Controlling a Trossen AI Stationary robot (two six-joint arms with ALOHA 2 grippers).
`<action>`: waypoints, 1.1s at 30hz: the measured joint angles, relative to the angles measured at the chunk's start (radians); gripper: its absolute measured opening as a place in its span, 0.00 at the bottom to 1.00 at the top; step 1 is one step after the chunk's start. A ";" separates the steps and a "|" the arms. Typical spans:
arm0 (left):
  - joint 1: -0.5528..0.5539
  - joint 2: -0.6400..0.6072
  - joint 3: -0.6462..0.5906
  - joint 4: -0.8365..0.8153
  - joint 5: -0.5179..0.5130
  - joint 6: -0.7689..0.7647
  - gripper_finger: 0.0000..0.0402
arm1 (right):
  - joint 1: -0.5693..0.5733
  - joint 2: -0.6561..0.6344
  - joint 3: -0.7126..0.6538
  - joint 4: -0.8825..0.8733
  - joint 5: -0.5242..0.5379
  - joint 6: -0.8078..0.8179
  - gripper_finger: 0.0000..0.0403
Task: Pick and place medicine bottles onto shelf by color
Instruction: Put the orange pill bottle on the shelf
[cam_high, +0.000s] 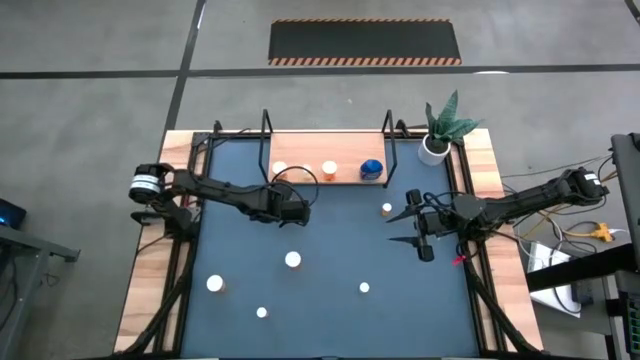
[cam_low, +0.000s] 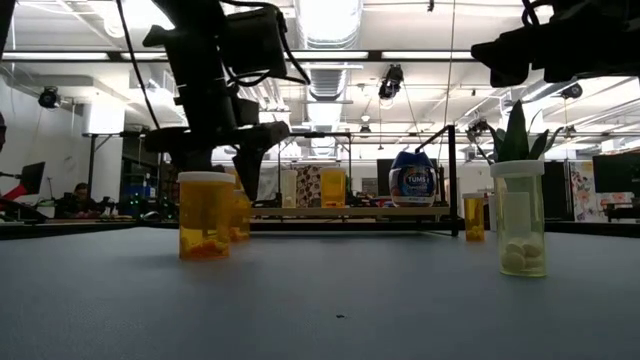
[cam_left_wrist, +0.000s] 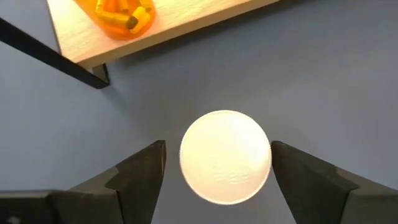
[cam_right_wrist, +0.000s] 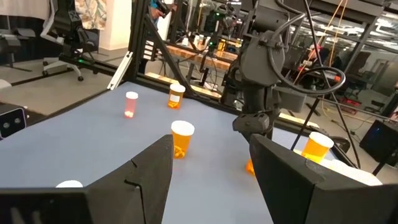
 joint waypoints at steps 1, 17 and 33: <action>0.000 0.000 -0.002 0.010 0.000 0.002 0.68 | 0.000 0.000 0.000 -0.001 0.000 0.000 0.50; -0.014 -0.010 -0.004 0.021 0.064 0.007 0.47 | 0.000 0.000 0.000 -0.009 0.000 0.004 0.50; 0.029 -0.021 0.499 0.021 0.289 0.726 0.53 | 0.000 0.000 0.000 -0.013 0.000 0.005 0.50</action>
